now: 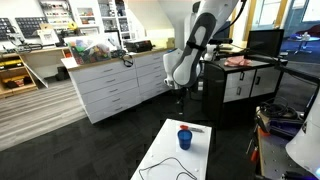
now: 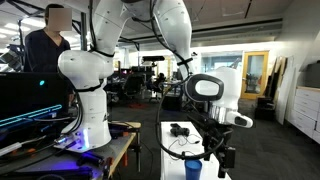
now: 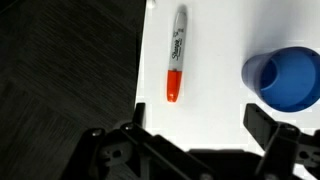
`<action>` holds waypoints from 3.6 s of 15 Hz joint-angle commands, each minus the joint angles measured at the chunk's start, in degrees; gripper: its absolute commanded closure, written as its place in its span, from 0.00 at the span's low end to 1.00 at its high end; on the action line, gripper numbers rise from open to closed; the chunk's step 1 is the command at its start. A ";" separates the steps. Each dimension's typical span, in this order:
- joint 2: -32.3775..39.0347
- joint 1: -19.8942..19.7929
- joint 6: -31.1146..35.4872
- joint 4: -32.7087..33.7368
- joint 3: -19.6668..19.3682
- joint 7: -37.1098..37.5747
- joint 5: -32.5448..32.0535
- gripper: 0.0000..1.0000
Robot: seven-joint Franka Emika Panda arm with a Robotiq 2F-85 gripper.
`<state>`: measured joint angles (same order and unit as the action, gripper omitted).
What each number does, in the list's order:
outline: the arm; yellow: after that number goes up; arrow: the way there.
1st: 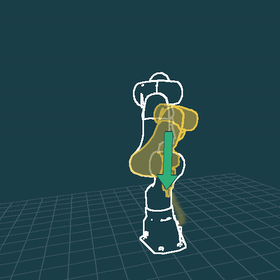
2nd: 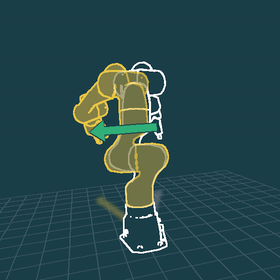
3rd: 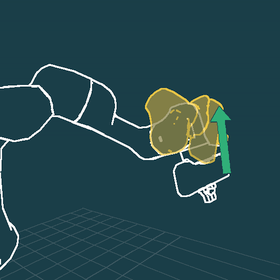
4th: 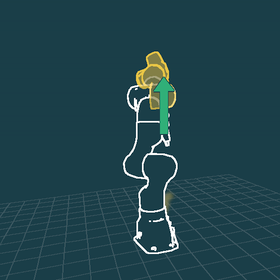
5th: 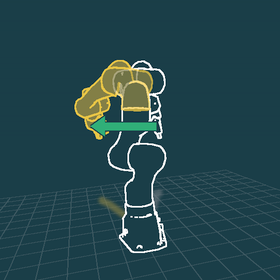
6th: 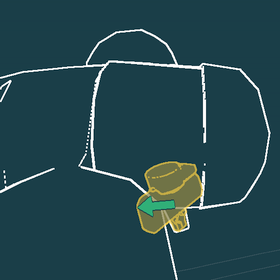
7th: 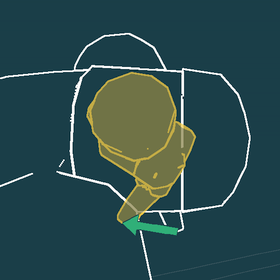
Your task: Get the marker from the table and put it in the blue cup
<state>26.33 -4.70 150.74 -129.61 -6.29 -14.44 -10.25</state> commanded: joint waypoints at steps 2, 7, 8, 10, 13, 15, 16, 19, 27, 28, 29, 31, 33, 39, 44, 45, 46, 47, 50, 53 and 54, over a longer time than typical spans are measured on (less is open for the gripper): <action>2.84 -0.71 0.94 1.93 0.72 1.53 0.12 0.00; 4.74 -0.61 1.39 2.28 0.42 2.68 0.00 0.00; 4.84 -0.46 1.79 2.01 0.23 3.43 0.05 0.00; 4.73 -0.48 3.62 0.98 0.02 4.74 0.23 0.00; 4.28 -0.37 7.22 -0.43 -0.44 5.82 -0.10 0.00; 4.26 -0.07 10.26 -1.56 -1.00 6.39 -0.46 0.00; 4.31 -0.02 11.65 -2.23 -1.25 6.54 -0.49 0.00; 4.36 0.21 15.37 -4.58 -2.07 7.35 -0.34 0.00; 6.52 0.95 21.76 -7.73 -3.47 8.23 0.01 0.00; 7.31 1.54 22.25 -7.46 -4.05 8.60 -0.08 0.00; 7.77 1.44 22.56 -7.37 -3.96 8.55 0.11 0.00; 9.09 1.24 23.30 -6.94 -3.85 8.50 0.42 0.00; 10.54 1.21 24.05 -6.42 -3.81 8.58 0.70 0.00; 14.70 -0.05 24.86 -3.39 -2.84 8.22 1.74 0.00; 17.98 -1.29 23.92 1.02 -2.10 7.85 2.69 0.00; 18.58 -1.33 23.86 1.77 -2.12 7.86 2.83 0.00; 19.13 -1.39 23.72 2.56 -2.13 7.82 2.92 0.00; 19.77 -1.66 23.66 3.41 -1.98 7.78 3.09 0.00; 21.20 -2.44 23.19 5.40 -1.37 7.77 3.56 0.00; 21.87 -3.20 22.99 6.52 -0.66 7.77 3.94 0.30; 22.00 -3.76 23.07 6.84 -0.14 7.77 4.21 0.39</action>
<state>47.64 -6.56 174.40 -124.29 -8.04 -6.78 -7.06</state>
